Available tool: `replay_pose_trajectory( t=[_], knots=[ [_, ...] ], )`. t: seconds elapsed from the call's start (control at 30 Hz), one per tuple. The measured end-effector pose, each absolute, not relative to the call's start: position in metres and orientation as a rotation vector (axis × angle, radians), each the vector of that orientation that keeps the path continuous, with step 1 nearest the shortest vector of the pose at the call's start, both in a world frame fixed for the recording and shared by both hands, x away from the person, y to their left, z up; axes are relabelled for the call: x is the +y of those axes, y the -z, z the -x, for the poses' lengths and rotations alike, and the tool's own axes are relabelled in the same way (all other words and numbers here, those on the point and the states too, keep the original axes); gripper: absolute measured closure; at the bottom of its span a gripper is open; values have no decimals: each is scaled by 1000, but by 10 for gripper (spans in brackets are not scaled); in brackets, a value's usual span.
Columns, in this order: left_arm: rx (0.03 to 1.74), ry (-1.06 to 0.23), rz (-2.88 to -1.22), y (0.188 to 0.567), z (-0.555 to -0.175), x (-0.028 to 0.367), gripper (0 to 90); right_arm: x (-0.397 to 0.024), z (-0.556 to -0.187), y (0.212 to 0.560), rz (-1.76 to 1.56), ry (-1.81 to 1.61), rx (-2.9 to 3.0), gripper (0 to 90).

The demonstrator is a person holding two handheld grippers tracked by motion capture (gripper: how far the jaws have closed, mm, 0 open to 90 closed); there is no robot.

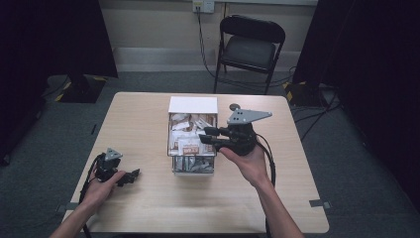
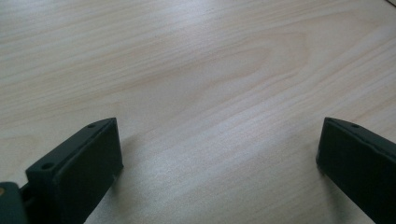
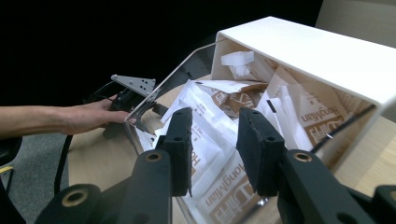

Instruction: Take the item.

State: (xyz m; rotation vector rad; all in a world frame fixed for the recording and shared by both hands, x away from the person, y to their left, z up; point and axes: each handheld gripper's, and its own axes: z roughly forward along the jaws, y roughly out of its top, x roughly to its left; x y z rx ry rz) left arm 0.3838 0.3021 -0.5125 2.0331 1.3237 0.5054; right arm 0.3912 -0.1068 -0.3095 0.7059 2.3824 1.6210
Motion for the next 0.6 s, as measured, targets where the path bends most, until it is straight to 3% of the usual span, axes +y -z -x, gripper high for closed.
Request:
replay_pose_trajectory(
  t=[0.6],
  knots=[
    [1322,-505,-2032,513,-384,302,0,-91,-406,317,-678,-1572,2432,679]
  ],
)
